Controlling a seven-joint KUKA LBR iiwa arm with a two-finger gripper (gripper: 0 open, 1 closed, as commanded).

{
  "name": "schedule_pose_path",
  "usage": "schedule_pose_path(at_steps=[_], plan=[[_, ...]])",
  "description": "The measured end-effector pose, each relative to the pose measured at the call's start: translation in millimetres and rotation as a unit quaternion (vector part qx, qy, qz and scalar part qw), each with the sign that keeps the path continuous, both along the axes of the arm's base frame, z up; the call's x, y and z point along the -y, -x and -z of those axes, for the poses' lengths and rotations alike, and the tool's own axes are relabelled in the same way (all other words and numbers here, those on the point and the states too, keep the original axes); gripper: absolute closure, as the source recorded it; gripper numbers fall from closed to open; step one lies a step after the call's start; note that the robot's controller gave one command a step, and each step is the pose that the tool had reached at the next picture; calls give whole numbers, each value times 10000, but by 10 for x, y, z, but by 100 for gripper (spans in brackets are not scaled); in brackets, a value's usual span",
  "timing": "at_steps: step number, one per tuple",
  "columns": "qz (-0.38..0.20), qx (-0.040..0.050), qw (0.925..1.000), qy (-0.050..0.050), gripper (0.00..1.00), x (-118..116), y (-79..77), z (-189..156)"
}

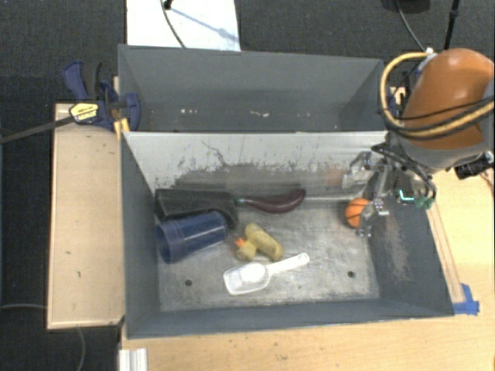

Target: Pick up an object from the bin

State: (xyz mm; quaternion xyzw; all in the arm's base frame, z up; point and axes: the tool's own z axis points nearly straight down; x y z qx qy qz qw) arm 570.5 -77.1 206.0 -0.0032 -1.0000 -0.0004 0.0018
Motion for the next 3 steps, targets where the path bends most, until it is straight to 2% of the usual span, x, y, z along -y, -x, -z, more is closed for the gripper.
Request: schedule_pose_path(at_steps=[1,2,3], plan=[[-8,37,10000,6,0,-1,-16,-38],[176,41,9998,3,100,-186,10,1299],[169,39,9998,3,100,-187,11,1301]])
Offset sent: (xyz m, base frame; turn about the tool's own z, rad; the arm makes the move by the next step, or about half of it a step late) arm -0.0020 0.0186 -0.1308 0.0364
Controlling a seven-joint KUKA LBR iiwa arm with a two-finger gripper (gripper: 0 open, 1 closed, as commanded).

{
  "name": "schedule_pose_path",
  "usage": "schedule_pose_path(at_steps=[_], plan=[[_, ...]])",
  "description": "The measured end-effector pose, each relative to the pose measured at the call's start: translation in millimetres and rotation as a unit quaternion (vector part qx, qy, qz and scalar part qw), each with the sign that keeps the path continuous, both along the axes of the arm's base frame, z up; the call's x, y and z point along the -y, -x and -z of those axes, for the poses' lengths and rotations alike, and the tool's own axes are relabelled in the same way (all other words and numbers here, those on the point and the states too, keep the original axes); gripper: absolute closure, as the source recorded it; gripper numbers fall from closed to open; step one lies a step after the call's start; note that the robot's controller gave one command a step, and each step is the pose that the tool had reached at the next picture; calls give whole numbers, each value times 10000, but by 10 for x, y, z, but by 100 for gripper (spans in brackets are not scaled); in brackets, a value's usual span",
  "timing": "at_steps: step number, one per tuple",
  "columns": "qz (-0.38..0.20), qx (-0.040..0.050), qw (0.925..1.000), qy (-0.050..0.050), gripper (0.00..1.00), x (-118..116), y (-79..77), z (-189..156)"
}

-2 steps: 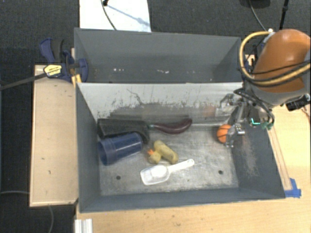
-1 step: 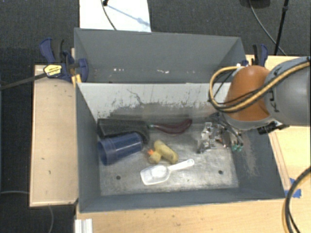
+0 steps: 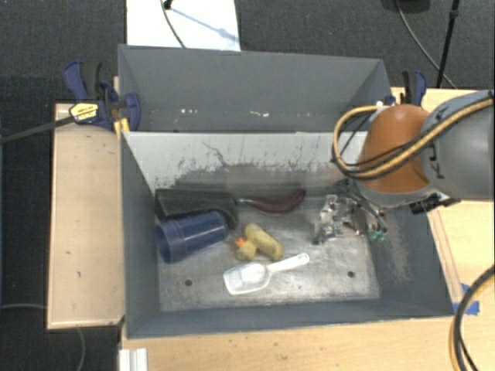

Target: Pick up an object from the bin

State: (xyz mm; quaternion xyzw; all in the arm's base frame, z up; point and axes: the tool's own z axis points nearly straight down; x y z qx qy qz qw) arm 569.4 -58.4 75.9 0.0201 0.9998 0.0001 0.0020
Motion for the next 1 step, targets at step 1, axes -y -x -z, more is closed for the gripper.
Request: schedule_pose_path(at_steps=[1], plan=[[-229,-16,9997,-3,100,22,55,-114]])
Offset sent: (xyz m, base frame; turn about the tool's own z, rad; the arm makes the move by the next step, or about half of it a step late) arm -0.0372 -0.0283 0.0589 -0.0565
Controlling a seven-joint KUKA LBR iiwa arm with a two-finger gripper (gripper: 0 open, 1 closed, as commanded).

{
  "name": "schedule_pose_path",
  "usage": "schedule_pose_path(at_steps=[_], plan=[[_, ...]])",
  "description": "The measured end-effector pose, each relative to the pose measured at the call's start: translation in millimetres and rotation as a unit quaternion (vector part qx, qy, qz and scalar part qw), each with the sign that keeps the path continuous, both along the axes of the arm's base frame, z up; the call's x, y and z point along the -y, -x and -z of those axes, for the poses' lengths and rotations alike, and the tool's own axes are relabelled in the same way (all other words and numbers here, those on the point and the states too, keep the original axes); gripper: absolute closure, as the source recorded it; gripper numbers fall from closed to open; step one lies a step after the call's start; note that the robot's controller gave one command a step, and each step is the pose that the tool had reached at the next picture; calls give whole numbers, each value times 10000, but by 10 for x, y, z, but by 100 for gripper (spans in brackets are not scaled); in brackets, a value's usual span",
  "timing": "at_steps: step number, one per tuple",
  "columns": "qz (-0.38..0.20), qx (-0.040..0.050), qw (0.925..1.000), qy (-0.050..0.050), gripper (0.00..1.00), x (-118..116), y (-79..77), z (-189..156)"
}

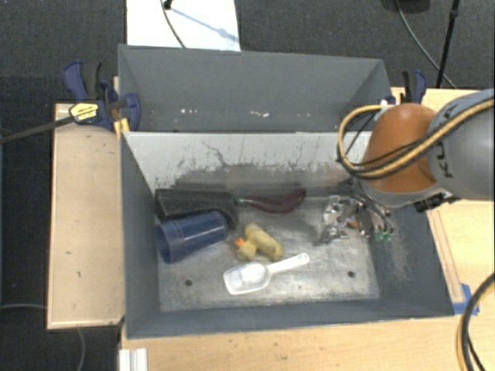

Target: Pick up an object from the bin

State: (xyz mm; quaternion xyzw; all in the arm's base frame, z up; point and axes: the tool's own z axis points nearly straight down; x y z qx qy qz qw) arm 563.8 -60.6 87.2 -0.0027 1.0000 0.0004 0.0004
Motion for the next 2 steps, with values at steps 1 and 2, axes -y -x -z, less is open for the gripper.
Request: schedule_pose_path(at_steps=[1,2], plan=[[-114,-7,9999,0,100,204,250,-390],[-227,32,9997,11,100,377,131,-383]])
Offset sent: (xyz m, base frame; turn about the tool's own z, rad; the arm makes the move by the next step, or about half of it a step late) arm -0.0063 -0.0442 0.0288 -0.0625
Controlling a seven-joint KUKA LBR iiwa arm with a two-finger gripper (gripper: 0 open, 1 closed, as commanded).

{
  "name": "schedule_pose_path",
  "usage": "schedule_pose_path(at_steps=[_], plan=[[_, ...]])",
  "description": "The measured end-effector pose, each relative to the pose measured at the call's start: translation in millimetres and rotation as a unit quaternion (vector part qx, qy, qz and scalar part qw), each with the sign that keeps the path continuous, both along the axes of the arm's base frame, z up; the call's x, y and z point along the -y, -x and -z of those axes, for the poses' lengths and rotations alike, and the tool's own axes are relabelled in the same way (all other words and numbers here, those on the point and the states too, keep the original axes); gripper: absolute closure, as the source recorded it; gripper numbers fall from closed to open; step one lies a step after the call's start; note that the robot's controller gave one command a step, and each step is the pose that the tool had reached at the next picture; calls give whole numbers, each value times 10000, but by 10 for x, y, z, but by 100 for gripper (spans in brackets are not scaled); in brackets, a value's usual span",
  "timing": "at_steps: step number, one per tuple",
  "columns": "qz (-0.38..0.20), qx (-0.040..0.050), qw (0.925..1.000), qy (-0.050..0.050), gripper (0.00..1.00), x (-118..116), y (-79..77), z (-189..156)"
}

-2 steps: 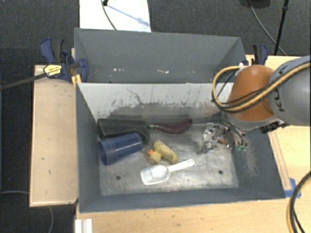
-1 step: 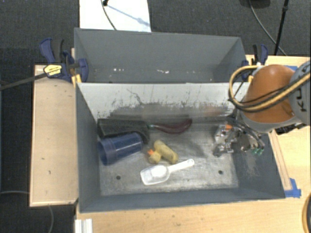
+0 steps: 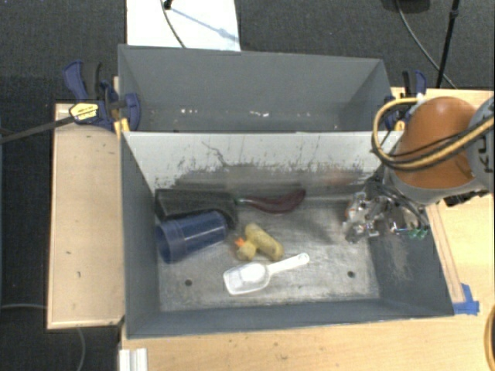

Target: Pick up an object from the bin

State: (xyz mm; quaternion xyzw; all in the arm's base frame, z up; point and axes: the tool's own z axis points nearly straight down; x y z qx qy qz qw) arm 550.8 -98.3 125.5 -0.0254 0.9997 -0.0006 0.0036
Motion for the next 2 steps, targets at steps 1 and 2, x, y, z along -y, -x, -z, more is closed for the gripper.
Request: schedule_pose_path(at_steps=[1,2], plan=[[-91,-24,10000,-6,100,-98,287,-30],[-237,-4,9997,0,0,129,21,93]])
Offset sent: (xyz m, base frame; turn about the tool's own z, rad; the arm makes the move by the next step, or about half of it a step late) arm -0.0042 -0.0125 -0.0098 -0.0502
